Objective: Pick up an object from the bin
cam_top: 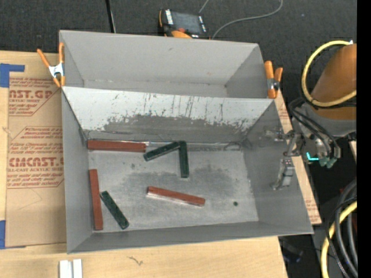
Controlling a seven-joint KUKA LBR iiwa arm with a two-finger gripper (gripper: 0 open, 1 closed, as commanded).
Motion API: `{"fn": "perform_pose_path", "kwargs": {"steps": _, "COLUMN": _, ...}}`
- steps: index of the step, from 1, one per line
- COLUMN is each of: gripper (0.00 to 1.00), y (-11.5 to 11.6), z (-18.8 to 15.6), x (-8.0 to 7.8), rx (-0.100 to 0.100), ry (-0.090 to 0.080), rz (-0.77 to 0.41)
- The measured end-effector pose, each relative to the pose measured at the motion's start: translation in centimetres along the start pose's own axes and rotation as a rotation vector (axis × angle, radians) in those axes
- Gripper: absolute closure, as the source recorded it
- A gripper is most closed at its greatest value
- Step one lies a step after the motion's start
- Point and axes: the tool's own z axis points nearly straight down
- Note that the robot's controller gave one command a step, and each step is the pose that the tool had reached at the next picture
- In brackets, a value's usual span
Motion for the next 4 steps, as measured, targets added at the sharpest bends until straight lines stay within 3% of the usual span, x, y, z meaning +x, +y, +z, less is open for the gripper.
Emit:
{"fn": "perform_pose_path", "kwargs": {"steps": 1, "gripper": 0.0, "y": 5.2, "z": 12.4, "x": 2.3, "rx": -0.003, "ry": 0.002, "rz": 0.153}}
{"fn": "perform_pose_path", "kwargs": {"steps": 2, "gripper": 0.0, "y": 12.8, "z": 16.6, "x": 1.8, "rx": -0.003, "ry": -0.002, "rz": 0.061}}
{"fn": "perform_pose_path", "kwargs": {"steps": 3, "gripper": 1.0, "y": 12.4, "z": 16.4, "x": 1.7, "rx": 0.0, "ry": -0.005, "rz": 0.067}}
{"fn": "perform_pose_path", "kwargs": {"steps": 4, "gripper": 1.0, "y": 18.2, "z": 2.4, "x": -1.0, "rx": 0.001, "ry": -0.014, "rz": -0.307}}
